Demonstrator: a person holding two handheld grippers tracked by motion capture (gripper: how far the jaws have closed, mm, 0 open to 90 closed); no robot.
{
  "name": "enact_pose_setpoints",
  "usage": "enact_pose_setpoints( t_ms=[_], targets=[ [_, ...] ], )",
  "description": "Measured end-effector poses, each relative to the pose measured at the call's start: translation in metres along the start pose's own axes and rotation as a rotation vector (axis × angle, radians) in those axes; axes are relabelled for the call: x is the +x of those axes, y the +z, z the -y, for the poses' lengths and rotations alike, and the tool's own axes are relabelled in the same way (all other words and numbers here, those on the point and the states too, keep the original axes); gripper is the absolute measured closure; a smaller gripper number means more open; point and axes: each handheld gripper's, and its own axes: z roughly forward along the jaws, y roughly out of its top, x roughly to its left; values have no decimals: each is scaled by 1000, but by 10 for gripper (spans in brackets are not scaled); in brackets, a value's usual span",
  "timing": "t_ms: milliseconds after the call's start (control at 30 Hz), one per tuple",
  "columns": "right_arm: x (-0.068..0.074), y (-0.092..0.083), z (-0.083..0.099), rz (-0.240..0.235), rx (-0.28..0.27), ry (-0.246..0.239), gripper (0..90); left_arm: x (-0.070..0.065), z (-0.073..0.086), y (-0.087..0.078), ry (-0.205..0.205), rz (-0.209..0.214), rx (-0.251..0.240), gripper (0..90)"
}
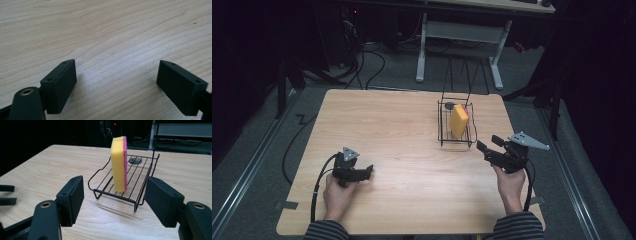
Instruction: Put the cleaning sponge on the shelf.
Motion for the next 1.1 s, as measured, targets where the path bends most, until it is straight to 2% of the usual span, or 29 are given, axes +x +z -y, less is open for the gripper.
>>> enact_pose_setpoints(
  t_ms=[567,1100],
  targets=[
    [2,-24,21,-26,-25,26,328,0,0,0,0,-1,1,168],
    [4,-26,42,-47,-22,50,333,0,0,0,0,0,0,168]
  ],
)
